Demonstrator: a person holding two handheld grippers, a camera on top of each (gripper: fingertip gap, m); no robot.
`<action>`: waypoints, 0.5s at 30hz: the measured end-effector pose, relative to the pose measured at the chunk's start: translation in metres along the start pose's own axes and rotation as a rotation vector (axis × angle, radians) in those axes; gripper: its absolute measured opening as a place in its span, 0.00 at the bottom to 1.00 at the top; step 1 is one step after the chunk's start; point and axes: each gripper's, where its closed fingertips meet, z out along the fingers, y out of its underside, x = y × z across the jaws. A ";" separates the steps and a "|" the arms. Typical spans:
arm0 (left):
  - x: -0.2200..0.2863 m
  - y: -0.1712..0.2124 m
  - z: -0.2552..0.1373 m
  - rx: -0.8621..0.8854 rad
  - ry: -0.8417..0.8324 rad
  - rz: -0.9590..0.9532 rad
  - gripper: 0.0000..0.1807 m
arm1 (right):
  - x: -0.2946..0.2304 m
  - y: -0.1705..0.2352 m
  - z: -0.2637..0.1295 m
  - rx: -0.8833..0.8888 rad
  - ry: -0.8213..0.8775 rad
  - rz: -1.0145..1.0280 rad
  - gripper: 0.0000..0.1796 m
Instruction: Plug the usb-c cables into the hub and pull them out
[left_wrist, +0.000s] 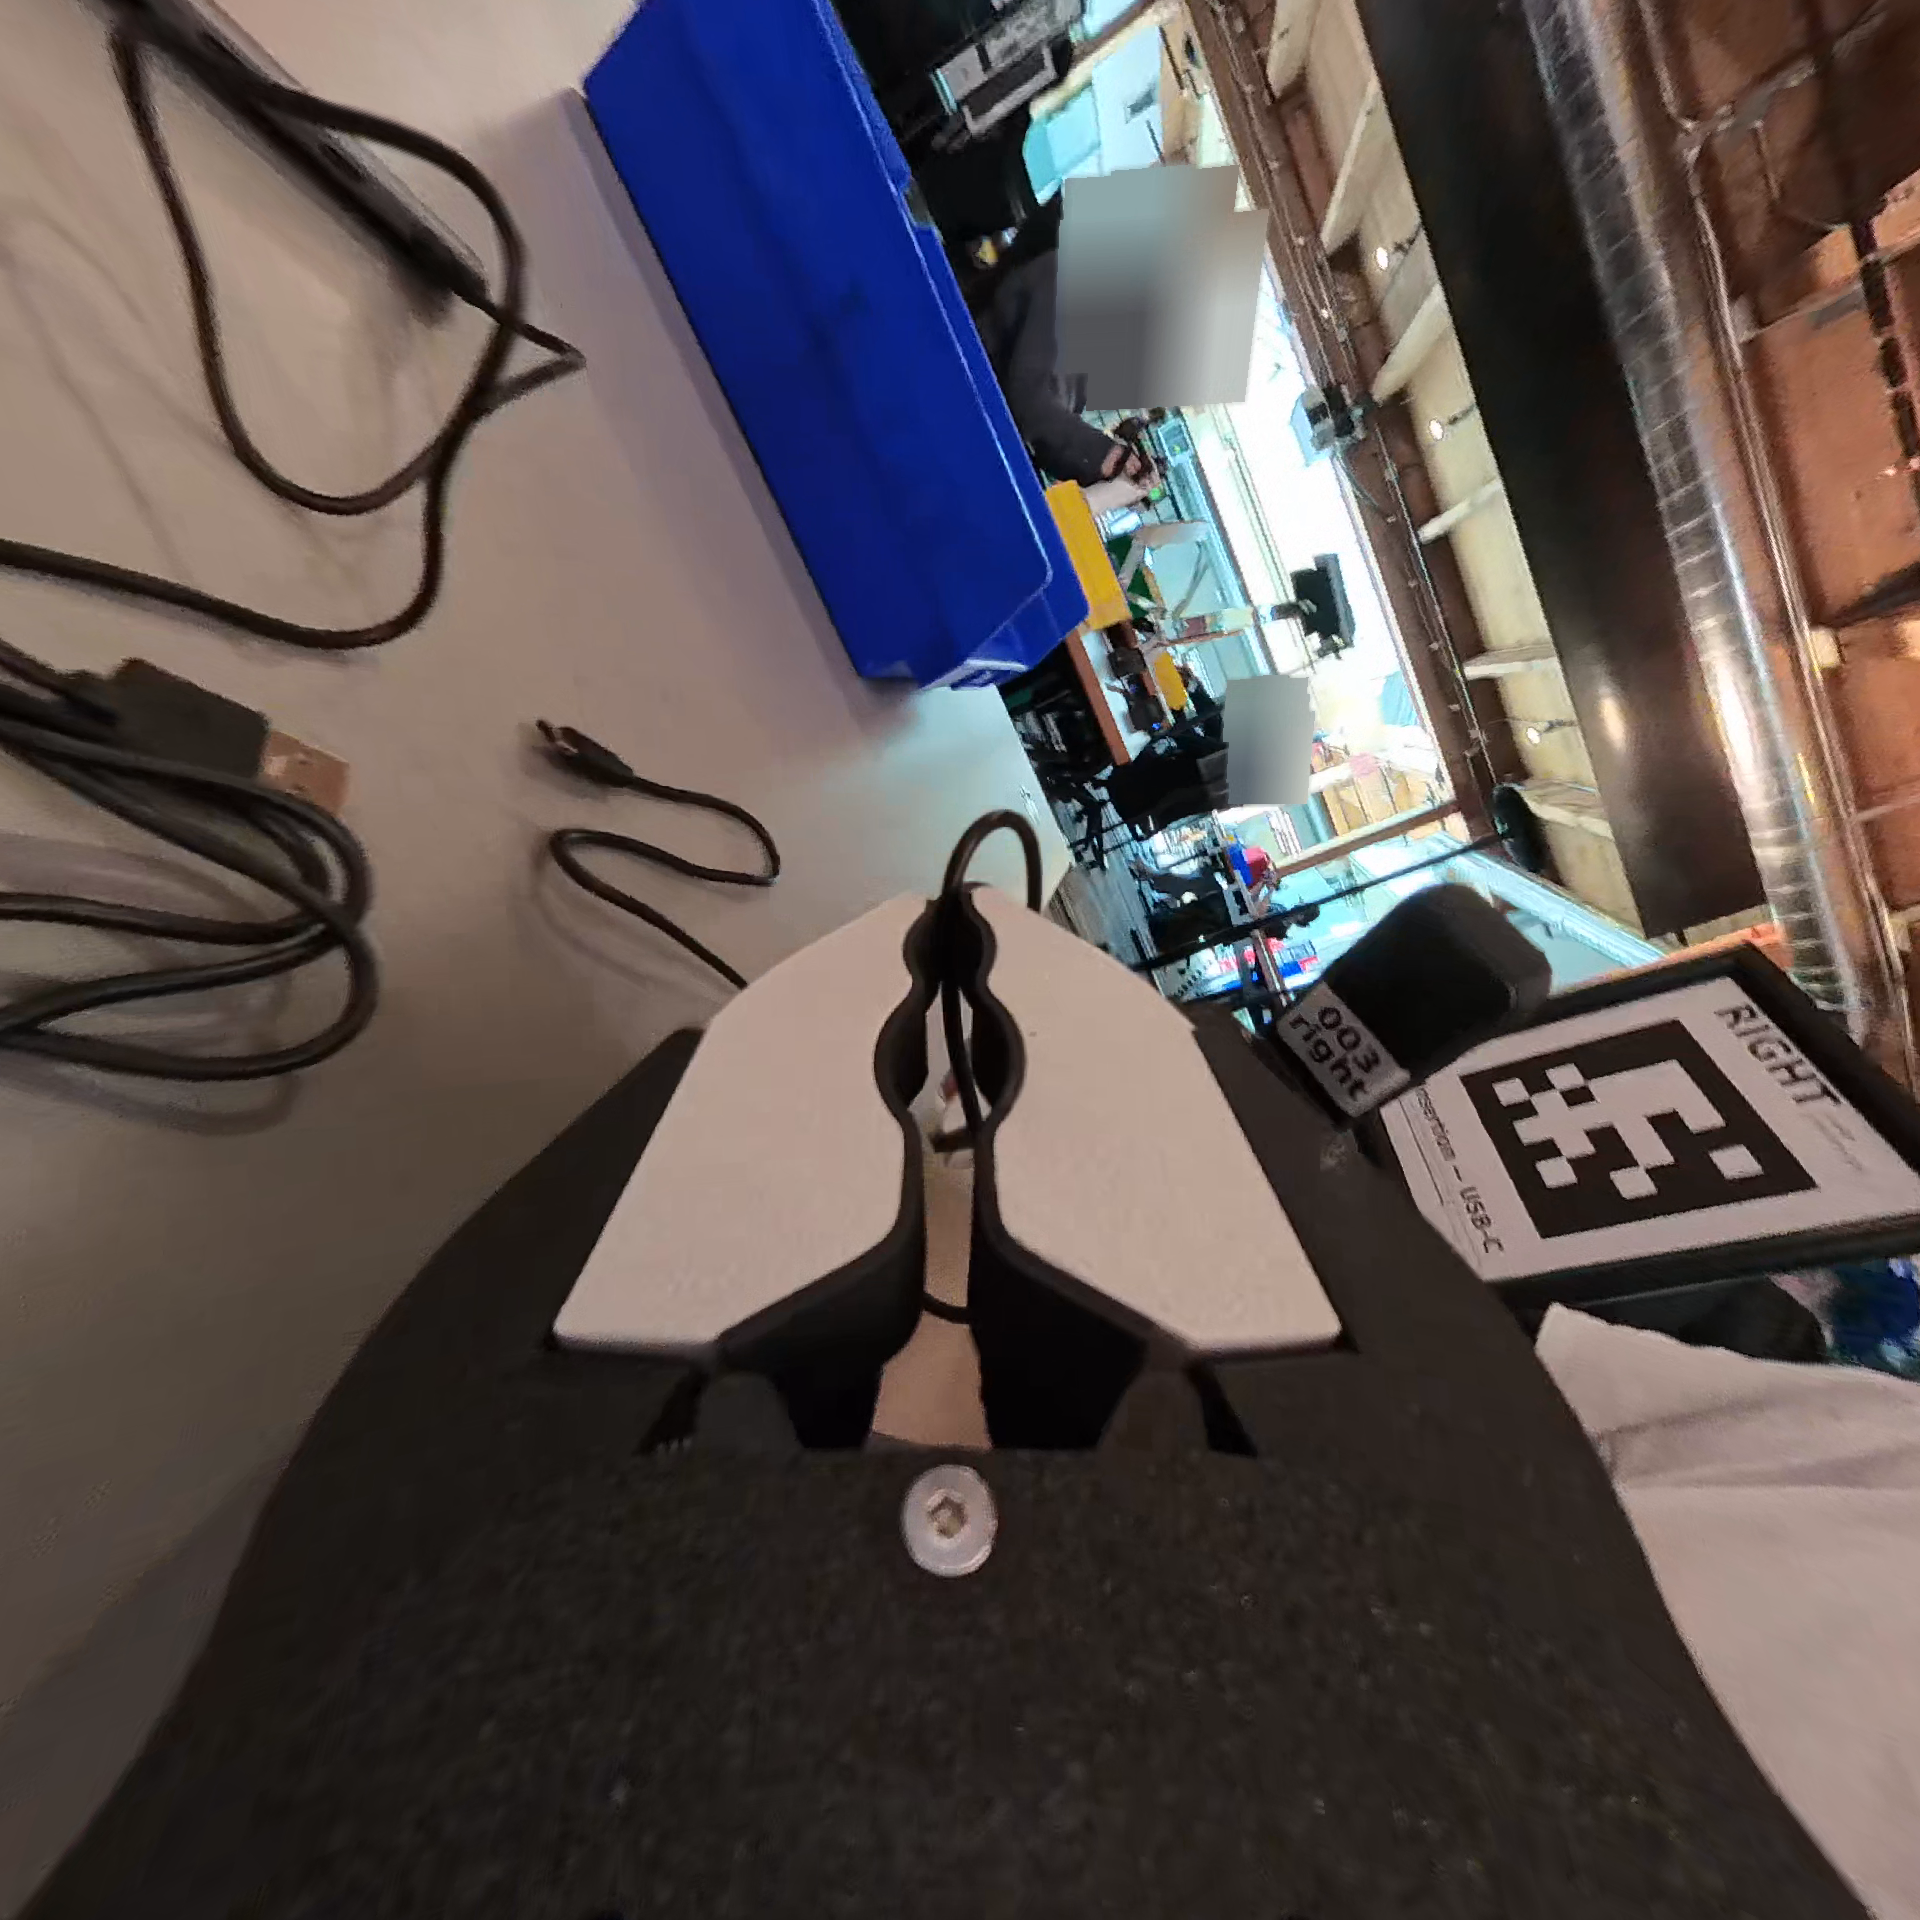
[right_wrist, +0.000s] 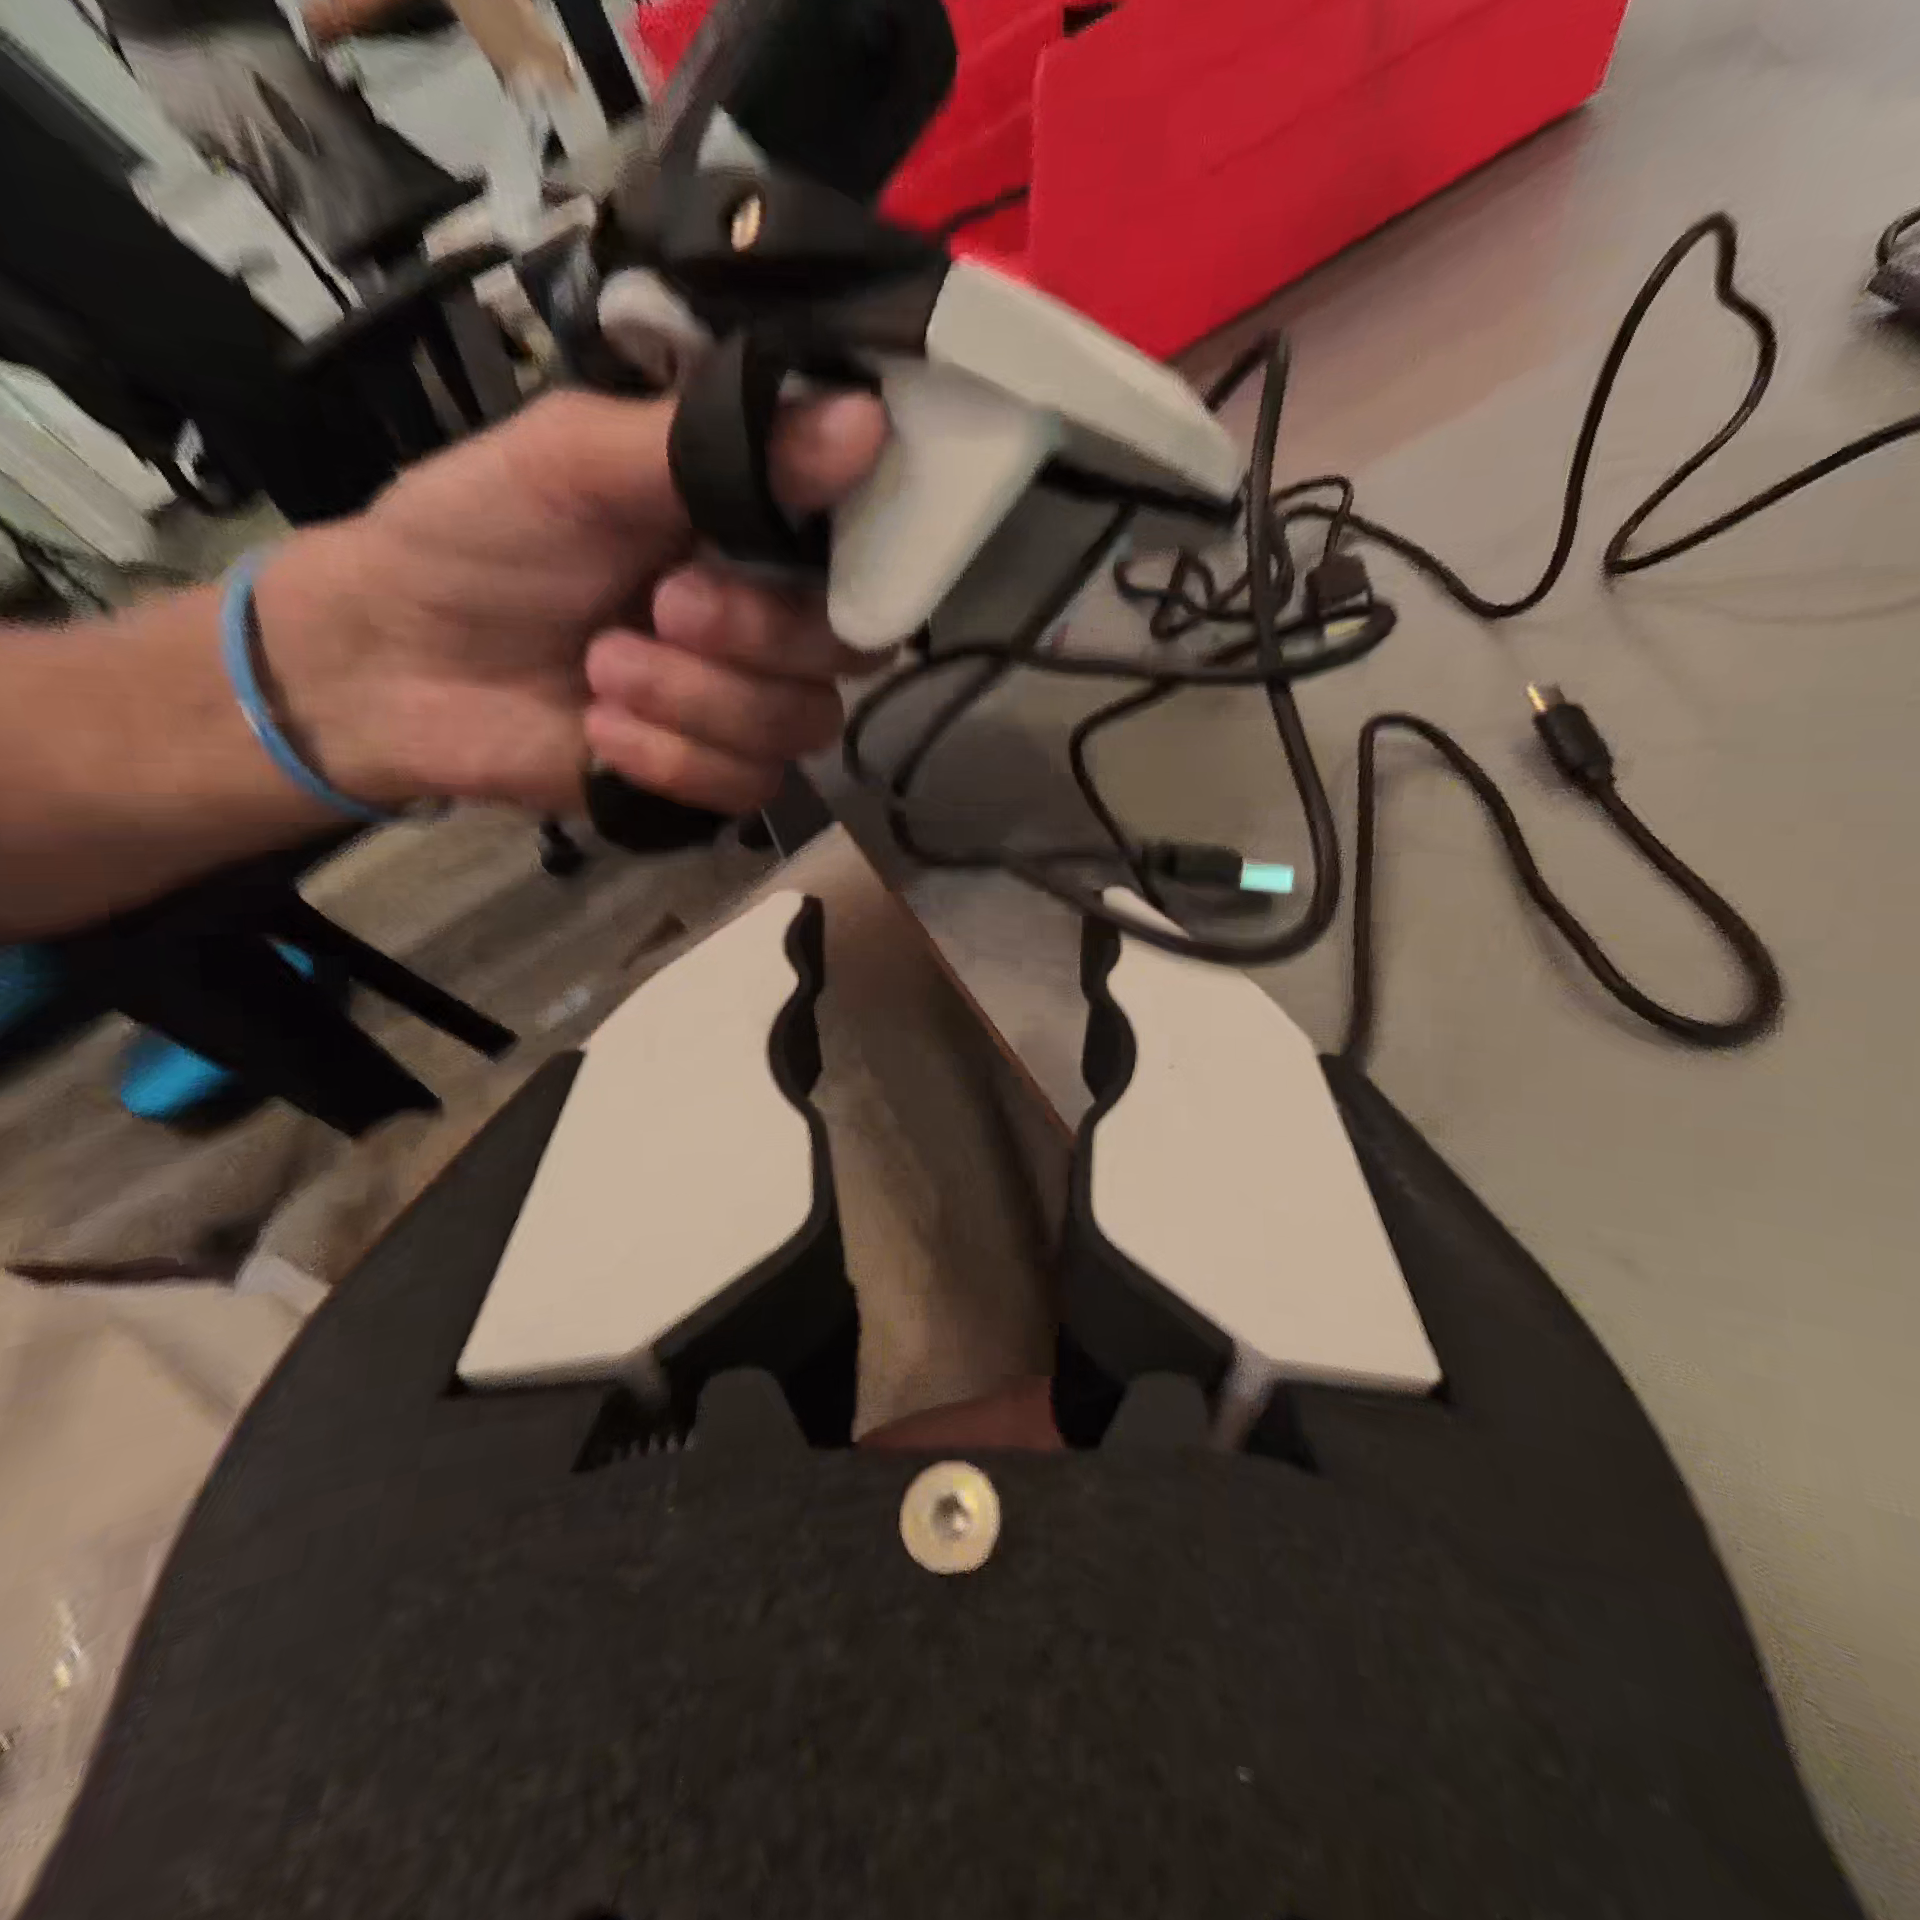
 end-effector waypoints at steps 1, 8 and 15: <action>0.002 0.003 0.001 -0.014 0.004 0.018 0.01 | 0.002 -0.007 0.002 0.034 0.003 0.043 0.25; -0.024 -0.001 -0.014 -0.103 -0.260 0.314 0.01 | 0.072 -0.020 -0.033 0.102 0.196 0.210 0.00; -0.063 -0.041 -0.046 -0.121 -0.635 0.667 0.01 | 0.046 0.006 -0.037 -0.090 -0.024 0.152 0.16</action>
